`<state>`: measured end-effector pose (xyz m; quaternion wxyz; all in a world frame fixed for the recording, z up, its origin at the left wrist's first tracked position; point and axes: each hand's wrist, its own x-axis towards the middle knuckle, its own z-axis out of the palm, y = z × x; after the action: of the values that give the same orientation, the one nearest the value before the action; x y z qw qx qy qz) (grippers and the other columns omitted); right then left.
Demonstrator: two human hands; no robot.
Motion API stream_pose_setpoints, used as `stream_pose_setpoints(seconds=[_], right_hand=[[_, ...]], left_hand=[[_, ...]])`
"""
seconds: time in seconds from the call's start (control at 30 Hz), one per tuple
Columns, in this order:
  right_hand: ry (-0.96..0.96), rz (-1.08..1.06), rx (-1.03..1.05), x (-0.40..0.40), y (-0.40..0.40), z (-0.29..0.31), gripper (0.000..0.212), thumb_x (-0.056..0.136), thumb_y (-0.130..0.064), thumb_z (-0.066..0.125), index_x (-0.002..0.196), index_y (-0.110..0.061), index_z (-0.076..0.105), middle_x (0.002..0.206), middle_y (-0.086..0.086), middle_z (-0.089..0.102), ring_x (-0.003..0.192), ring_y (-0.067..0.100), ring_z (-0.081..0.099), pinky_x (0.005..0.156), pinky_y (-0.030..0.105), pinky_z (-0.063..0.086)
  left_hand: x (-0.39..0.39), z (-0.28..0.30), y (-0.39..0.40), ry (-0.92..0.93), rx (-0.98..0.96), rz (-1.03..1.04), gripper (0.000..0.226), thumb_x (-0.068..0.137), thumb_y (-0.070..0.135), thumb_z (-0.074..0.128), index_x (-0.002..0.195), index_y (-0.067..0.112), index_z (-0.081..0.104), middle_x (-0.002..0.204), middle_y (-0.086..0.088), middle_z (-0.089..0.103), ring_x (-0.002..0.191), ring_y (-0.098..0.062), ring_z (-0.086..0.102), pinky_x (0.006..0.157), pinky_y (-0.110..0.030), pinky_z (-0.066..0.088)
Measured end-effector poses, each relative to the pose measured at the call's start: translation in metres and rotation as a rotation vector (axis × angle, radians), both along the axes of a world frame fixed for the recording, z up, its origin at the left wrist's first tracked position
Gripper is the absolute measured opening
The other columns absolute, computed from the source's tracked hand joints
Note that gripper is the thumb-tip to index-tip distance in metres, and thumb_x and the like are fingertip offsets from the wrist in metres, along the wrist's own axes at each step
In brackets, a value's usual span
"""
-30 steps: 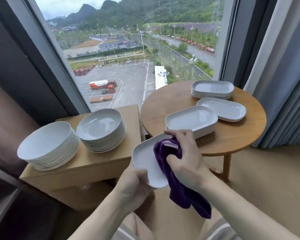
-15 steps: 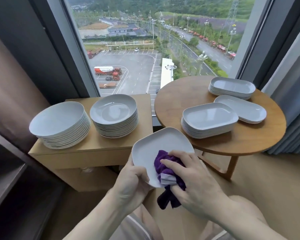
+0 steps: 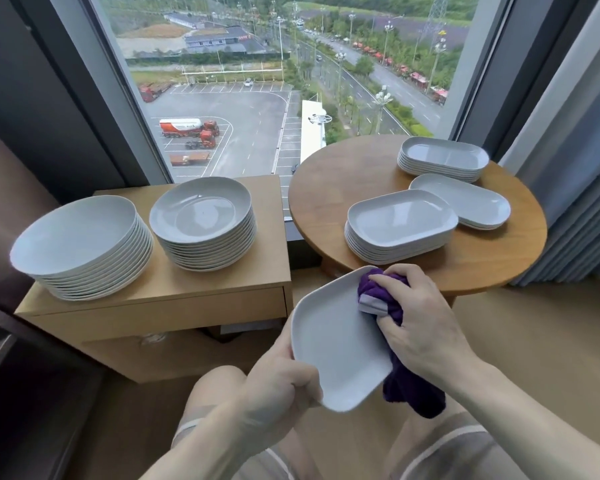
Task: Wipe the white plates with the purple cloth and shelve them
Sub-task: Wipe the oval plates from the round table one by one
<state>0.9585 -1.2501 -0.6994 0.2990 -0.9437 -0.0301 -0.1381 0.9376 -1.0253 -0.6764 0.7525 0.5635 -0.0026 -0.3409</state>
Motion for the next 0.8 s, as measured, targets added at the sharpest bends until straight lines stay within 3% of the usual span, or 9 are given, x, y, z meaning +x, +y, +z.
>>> stream_pose_setpoints(seconds=[0.13,0.23,0.27,0.33,0.4,0.47,0.57,0.7,0.8], right_hand=[[-0.054,0.093,0.054,-0.011,0.022,0.005,0.049,0.08,-0.02,0.059,0.128,-0.013,0.066,0.126,-0.003,0.052,0.113,0.02,0.056,0.096,0.034,0.05],[-0.068,0.191,0.098,-0.023,0.04,0.011,0.049,0.083,-0.028,0.058,0.13,-0.014,0.065,0.129,-0.003,0.051,0.114,0.017,0.056,0.095,0.029,0.05],[-0.055,0.229,0.104,-0.028,0.047,0.013,0.051,0.083,-0.029,0.06,0.132,-0.016,0.064,0.131,-0.004,0.049,0.115,0.015,0.054,0.097,0.029,0.05],[-0.026,0.315,0.117,-0.039,0.059,0.016,0.052,0.084,-0.027,0.066,0.135,-0.019,0.062,0.132,-0.006,0.048,0.118,0.012,0.053,0.1,0.028,0.048],[-0.011,0.389,0.145,-0.048,0.067,0.019,0.049,0.087,-0.026,0.064,0.135,-0.021,0.06,0.131,-0.009,0.047,0.118,0.009,0.052,0.1,0.026,0.046],[-0.015,0.441,0.159,-0.049,0.069,0.025,0.044,0.087,-0.02,0.064,0.131,-0.022,0.061,0.128,-0.01,0.049,0.117,0.009,0.052,0.098,0.023,0.045],[-0.011,0.489,0.152,-0.046,0.064,0.032,0.034,0.082,-0.009,0.065,0.115,-0.016,0.064,0.121,-0.008,0.052,0.11,0.012,0.054,0.093,0.028,0.048],[-0.001,0.536,0.168,-0.046,0.061,0.029,0.035,0.082,-0.011,0.066,0.116,-0.018,0.067,0.119,-0.009,0.055,0.111,0.012,0.056,0.091,0.03,0.049],[-0.056,0.472,0.102,-0.045,0.061,0.02,0.035,0.085,-0.019,0.062,0.119,-0.018,0.068,0.121,-0.006,0.056,0.112,0.015,0.056,0.092,0.034,0.049]], left_hand=[[0.0,-0.001,0.002,-0.017,-0.009,-0.033,0.101,0.054,-0.012,0.047,0.14,0.04,0.055,0.13,-0.013,0.068,0.11,-0.035,0.066,0.074,-0.037,0.049],[-0.003,0.01,-0.005,-0.006,-0.072,-0.085,0.101,0.058,-0.014,0.048,0.142,0.042,0.053,0.134,-0.016,0.065,0.12,-0.044,0.062,0.085,-0.047,0.055],[0.007,-0.01,0.002,0.036,-0.051,-0.001,0.1,0.06,-0.015,0.049,0.143,0.039,0.053,0.133,-0.019,0.065,0.122,-0.047,0.061,0.087,-0.05,0.055],[0.012,-0.042,0.017,0.203,-0.096,0.098,0.083,0.067,-0.009,0.06,0.138,0.034,0.06,0.114,-0.017,0.07,0.113,-0.05,0.062,0.075,-0.046,0.061],[0.024,-0.066,0.025,0.347,-0.021,0.137,0.045,0.077,0.021,0.073,0.118,0.037,0.072,0.085,-0.01,0.066,0.105,-0.052,0.061,0.056,-0.04,0.056],[0.011,-0.042,0.022,0.269,-0.17,0.156,0.034,0.075,0.019,0.067,0.108,0.014,0.069,0.084,-0.013,0.063,0.088,-0.039,0.062,0.068,-0.038,0.052],[-0.006,0.006,0.003,0.222,-0.397,0.032,0.028,0.07,0.018,0.069,0.094,0.005,0.066,0.083,-0.013,0.065,0.076,-0.029,0.063,0.074,-0.037,0.053],[0.004,0.002,0.0,0.262,-0.316,0.156,0.048,0.093,0.047,0.06,0.111,0.004,0.073,0.098,-0.017,0.064,0.094,-0.032,0.064,0.096,-0.043,0.043],[0.004,0.005,-0.012,0.414,-0.315,0.205,0.065,0.103,0.054,0.042,0.084,0.005,0.081,0.078,-0.012,0.07,0.074,-0.026,0.074,0.072,-0.033,0.06]])
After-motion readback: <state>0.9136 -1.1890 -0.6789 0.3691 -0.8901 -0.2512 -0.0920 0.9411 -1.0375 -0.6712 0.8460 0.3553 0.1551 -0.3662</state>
